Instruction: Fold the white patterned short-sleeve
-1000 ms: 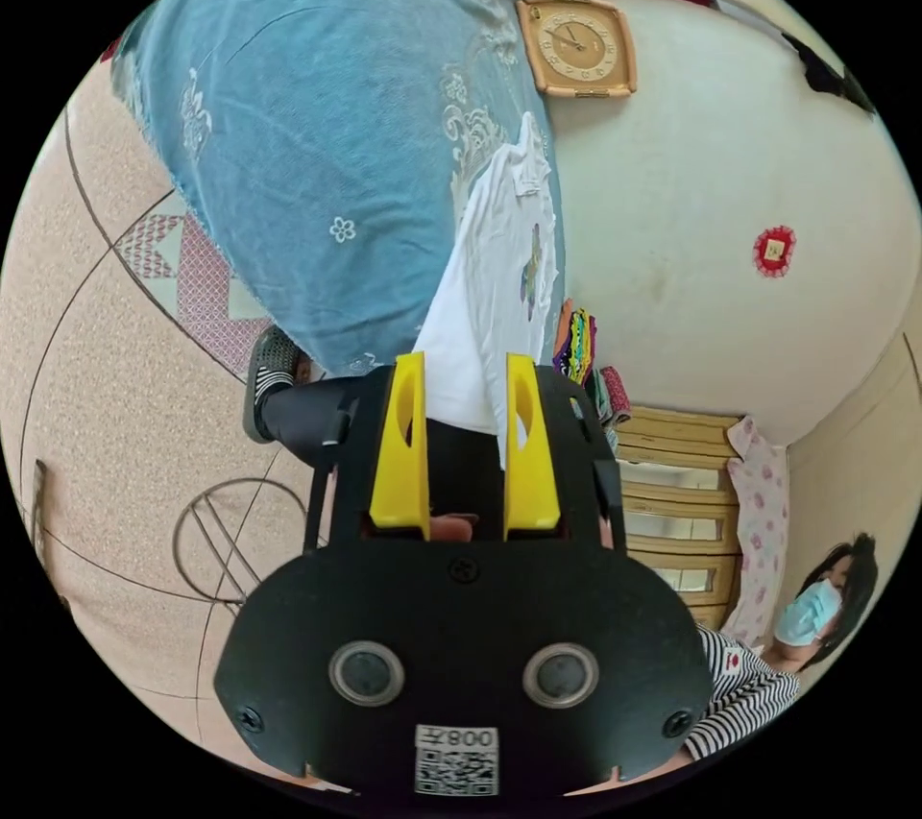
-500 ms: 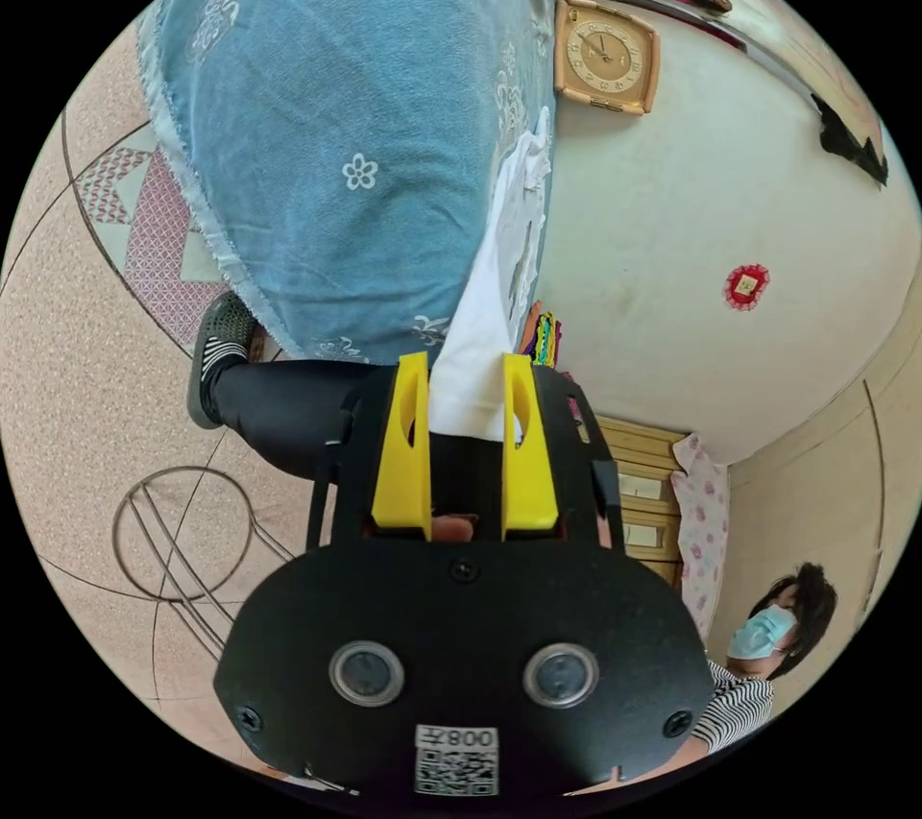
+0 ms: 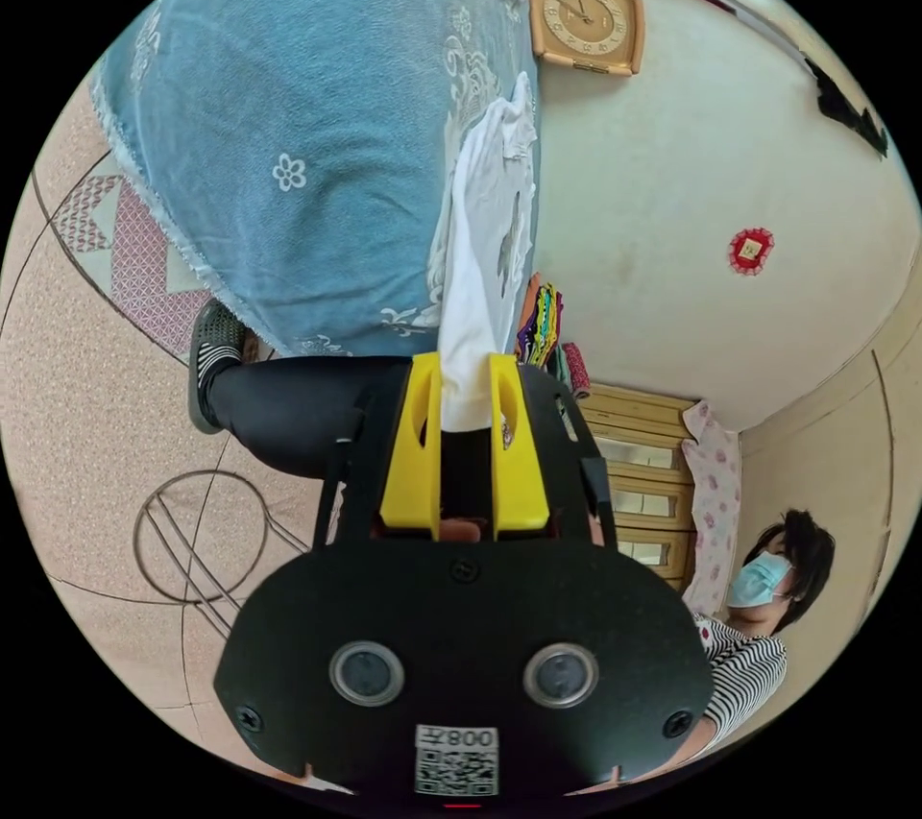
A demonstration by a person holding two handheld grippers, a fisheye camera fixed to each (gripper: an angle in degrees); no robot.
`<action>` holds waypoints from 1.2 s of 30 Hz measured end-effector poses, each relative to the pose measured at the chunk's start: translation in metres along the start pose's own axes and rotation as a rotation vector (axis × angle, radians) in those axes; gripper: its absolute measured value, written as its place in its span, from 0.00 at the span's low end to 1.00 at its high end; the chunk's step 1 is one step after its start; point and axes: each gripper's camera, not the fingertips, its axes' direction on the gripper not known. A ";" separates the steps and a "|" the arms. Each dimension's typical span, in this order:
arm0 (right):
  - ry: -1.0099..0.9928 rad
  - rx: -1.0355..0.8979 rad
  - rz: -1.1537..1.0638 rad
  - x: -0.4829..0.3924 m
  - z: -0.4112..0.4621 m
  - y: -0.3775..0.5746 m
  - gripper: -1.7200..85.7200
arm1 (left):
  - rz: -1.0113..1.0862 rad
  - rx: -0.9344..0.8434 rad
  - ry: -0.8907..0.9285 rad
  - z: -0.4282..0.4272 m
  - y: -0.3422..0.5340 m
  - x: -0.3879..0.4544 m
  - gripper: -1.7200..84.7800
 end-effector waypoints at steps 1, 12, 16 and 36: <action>0.023 -0.012 -0.007 -0.001 0.003 -0.002 0.10 | 0.000 -0.002 -0.003 0.000 0.002 0.001 0.11; 0.076 -0.037 -0.005 0.007 0.011 0.005 0.10 | -0.006 -0.035 -0.028 0.004 0.022 0.004 0.10; 0.096 -0.036 0.000 0.010 0.011 0.009 0.09 | 0.000 -0.035 -0.032 -0.001 0.032 0.005 0.08; -0.313 0.063 -0.114 0.039 -0.063 0.035 0.03 | 0.110 0.031 0.102 -0.081 0.084 0.025 0.04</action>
